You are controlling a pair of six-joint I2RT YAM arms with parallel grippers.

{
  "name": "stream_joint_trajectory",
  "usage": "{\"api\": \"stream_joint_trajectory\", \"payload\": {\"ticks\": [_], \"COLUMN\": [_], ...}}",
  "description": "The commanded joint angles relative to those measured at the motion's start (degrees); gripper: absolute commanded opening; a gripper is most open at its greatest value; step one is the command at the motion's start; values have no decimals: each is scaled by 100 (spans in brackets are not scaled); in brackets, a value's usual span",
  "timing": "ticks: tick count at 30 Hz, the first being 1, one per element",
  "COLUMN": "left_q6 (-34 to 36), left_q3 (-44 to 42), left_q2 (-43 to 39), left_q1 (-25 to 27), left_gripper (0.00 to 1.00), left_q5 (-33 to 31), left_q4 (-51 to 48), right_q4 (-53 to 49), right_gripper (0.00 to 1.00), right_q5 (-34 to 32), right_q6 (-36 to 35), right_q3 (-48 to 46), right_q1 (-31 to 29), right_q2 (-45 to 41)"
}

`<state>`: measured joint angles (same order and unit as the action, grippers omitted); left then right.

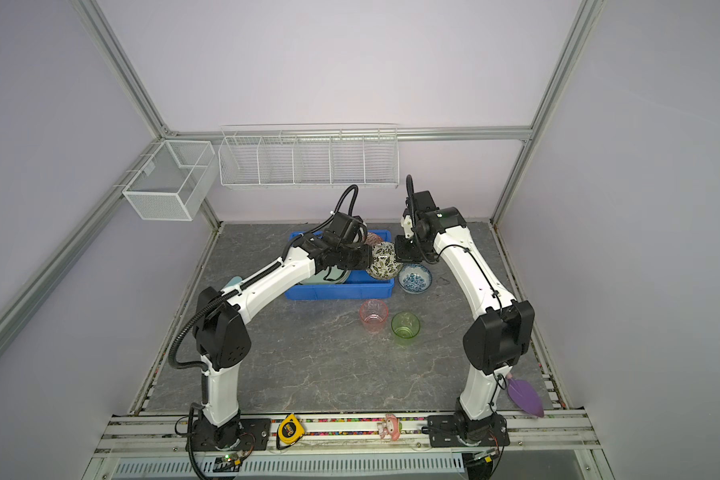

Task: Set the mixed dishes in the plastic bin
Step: 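Grasp the raised leaf bowl with the left gripper while the right gripper holds it, then lower the leaf bowl into the bin with the left gripper while the right gripper withdraws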

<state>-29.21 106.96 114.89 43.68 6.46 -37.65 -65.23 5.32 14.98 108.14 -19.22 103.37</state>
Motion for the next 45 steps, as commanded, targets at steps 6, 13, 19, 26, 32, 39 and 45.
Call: {"api": "stream_joint_trajectory", "payload": {"ticks": [6,13,19,26,32,39,45], "left_q6": [21,30,89,178,207,361,547], "left_q3": [143,422,1026,1840,2328,3116,3226], "left_q2": [5,65,387,1118,1593,2169,2385], "left_q1": [-38,-191,-448,-707,-814,-835,-835], "left_gripper": [0,0,0,0,0,0,0], "left_q5": [-184,-303,-469,-666,-834,-832,-1037], "left_q4": [-126,-242,-438,-646,-567,-802,-987], "right_q4": [368,755,861,923,888,875,973], "right_gripper": [20,33,55,81,94,94,94], "right_q5": [501,1007,1118,1252,1197,1220,1280], "right_q6": [105,253,245,186,73,-24,-44], "right_q3": [35,-458,-921,-1445,-1705,-1787,-1847], "right_q1": [182,706,1198,1515,1669,1790,1862], "right_q2": [-188,-680,-1108,-1477,-1636,-1601,-1506]}}
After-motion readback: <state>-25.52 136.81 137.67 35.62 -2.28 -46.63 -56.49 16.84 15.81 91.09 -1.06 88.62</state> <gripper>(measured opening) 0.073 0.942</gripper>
